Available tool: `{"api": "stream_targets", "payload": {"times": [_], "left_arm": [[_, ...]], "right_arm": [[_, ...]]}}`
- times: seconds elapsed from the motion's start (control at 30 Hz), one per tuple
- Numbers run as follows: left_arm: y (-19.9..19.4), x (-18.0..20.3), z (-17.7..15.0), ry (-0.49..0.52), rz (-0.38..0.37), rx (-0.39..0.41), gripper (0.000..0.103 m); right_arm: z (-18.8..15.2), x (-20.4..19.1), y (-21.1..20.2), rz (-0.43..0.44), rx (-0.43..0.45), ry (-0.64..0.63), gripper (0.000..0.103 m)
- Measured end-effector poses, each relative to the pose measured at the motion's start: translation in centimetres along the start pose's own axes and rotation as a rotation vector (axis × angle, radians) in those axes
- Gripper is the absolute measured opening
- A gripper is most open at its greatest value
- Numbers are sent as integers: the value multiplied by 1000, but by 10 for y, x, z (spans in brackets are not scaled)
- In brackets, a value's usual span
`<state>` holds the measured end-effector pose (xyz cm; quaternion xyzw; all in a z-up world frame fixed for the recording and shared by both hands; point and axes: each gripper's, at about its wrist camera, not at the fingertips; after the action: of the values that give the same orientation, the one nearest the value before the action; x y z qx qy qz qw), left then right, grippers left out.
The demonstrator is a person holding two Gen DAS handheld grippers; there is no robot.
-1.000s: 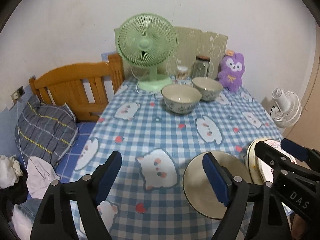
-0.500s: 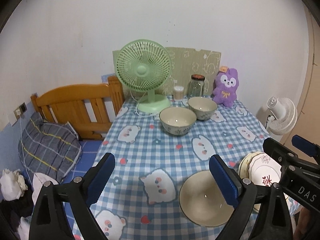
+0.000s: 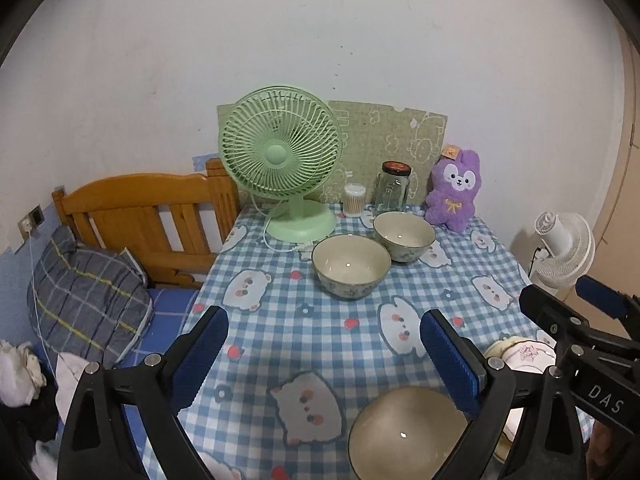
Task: Organize plates and bowls
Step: 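Move both grippers to the rim of the cream bowl by the green fan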
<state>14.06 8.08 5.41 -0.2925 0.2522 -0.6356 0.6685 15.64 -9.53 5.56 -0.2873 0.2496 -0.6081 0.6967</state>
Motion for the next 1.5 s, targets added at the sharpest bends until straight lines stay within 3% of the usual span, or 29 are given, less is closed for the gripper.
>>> {"api": "stream_targets", "payload": {"times": [0.23,1.03,1.33,1.5], "left_arm": [[25,-3,23,20,22,-11,98],[137,1,79,16,71,-80,96],[174,-1,93,21,88,-106,95],[193,-5,102,6,79,-131,90]], "right_arm": [[26,2,30,58,-46,4,86],[92,-10,143,22,-105,-49,86],[107,-14,185,57,-137,-52,86],[115,-12,210,95,-170,-16,86]]}}
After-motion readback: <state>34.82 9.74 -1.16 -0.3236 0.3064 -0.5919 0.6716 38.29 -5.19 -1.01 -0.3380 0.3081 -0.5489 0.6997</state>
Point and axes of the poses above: each gripper's, at about its wrist camera, not at the fingertips, and y roughly the way its jaws point, x to its right, z to its top, and after that the axes turned 10 degrees about -x, right-handed
